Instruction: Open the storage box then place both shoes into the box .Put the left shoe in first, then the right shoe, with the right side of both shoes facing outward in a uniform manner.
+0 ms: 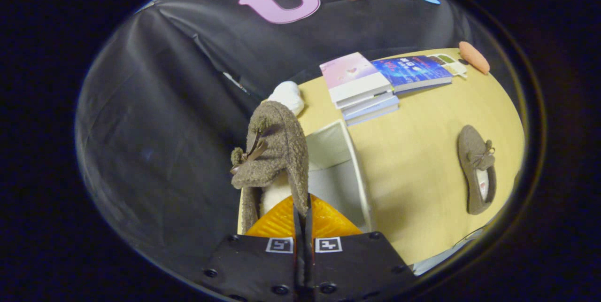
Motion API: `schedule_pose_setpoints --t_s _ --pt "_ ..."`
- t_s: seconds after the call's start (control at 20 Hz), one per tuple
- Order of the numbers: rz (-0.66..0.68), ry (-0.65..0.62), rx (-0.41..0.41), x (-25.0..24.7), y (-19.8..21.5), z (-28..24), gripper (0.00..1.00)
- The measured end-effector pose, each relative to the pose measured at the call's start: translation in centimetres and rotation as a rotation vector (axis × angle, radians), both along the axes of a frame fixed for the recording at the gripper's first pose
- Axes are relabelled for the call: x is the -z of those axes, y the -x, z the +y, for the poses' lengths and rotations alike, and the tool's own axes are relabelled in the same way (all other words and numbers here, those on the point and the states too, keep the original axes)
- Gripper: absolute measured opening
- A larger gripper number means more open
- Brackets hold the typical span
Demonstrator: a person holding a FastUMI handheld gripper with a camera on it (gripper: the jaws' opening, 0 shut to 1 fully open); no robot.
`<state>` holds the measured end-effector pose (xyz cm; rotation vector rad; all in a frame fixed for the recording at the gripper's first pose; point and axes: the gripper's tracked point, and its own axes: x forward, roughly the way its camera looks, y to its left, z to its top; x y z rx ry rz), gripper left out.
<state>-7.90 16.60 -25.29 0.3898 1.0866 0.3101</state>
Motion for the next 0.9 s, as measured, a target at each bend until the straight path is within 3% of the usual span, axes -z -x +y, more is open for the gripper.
schedule_pose_setpoints --t_s 0.35,0.65,0.9 --pt "0.074 0.047 -0.091 3.9 3.1 1.9 0.03" --pt "0.192 0.065 -0.066 7.8 4.1 3.1 0.04" --pt "0.212 0.095 -0.100 9.5 4.6 4.1 0.05"
